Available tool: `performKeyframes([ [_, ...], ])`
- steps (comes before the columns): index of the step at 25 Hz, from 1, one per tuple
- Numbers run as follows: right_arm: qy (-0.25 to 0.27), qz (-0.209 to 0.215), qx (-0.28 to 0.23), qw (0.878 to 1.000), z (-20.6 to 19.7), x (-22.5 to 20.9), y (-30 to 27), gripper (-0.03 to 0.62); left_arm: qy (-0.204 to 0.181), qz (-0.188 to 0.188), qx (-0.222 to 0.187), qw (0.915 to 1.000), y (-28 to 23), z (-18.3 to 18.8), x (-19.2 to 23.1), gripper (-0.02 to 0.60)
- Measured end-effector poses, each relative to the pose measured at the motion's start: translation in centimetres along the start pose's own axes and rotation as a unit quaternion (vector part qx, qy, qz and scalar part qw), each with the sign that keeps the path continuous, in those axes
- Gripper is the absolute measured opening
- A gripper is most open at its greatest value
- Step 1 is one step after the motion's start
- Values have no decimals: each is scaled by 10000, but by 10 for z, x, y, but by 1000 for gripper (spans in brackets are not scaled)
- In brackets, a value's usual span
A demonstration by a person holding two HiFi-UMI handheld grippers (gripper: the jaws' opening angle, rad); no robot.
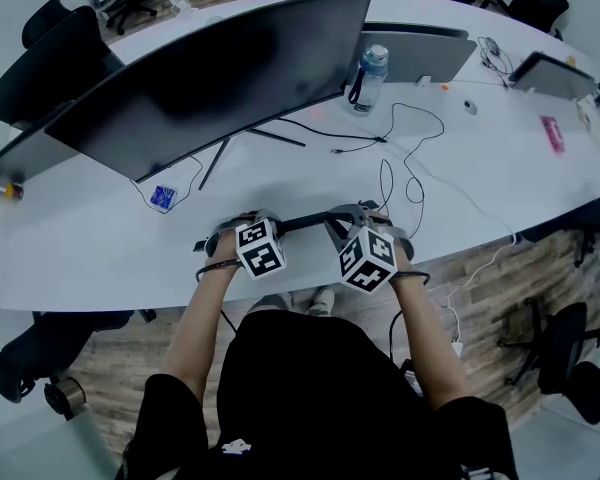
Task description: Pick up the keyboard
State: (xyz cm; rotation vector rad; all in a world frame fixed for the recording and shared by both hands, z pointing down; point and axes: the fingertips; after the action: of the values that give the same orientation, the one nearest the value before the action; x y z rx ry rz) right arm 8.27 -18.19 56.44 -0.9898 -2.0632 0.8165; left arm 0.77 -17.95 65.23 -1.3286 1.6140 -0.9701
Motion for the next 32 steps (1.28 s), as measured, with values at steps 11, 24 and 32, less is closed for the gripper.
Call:
performKeyframes([
  [11,373,302,-65,9988,5,1,16,33,-147,187,48,9997,10,11,-7,92],
  [24,1264,922,593,9859,-26,27,-10,190,-296,425,74,9986,24,19,-14,92],
  [32,1743,1058,975,9741,-39,32,-35,199,-334,390,53,9987,26,22,-21,92],
])
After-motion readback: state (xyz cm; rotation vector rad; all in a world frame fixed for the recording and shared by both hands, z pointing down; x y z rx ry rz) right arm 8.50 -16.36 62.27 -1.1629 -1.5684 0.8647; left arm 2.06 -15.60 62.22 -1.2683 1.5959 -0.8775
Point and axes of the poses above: the fingertips, and each gripper's own axes: y backward along the fingers, x to its left, z out of its top, and after that the axes turned 2 degrees about y, right-handed
